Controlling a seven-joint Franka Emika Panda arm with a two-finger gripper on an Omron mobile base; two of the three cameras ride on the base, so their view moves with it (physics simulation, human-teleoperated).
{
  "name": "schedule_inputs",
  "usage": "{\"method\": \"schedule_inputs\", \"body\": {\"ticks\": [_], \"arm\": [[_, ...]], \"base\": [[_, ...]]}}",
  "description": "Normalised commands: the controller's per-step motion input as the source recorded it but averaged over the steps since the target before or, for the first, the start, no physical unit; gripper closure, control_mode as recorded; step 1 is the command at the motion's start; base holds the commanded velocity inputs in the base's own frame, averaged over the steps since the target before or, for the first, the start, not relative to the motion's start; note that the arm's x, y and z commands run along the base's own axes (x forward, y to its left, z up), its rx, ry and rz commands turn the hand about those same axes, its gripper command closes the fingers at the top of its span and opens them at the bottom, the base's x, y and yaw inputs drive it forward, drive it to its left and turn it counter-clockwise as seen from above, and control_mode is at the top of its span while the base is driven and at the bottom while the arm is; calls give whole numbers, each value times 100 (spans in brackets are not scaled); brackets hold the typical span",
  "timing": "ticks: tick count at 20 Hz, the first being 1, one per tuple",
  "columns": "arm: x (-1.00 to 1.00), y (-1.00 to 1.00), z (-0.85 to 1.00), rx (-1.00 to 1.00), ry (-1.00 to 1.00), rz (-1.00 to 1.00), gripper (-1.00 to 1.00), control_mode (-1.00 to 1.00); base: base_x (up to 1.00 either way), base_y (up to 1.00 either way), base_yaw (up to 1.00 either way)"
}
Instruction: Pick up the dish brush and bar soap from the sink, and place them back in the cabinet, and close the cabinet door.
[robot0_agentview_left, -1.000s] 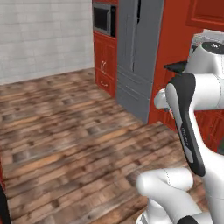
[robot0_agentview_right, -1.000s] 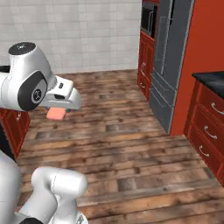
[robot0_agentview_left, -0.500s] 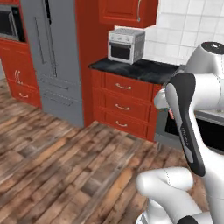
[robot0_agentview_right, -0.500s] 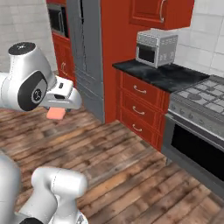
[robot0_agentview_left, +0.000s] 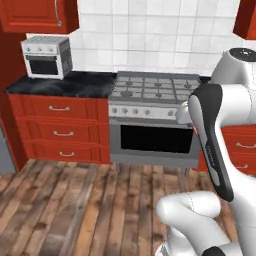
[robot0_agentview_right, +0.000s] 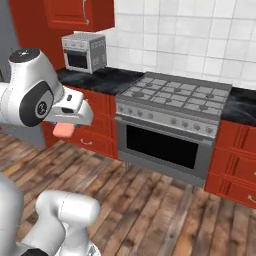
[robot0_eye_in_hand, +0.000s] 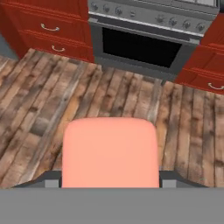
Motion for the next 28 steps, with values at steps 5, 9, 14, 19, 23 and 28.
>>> {"method": "schedule_inputs", "body": {"ticks": [5,9,14,19,23,28], "arm": [[0,0,0,0,0,0,100,100],[0,0,0,0,0,0,100,100],[0,0,0,0,0,0,100,100],[0,0,0,0,0,0,100,100],[0,0,0,0,0,0,100,100],[0,0,0,0,0,0,100,100]], "base": [[0,-59,-56],[5,-46,-44],[20,-38,-4],[29,-74,4],[33,-80,3],[36,-77,2]]}}
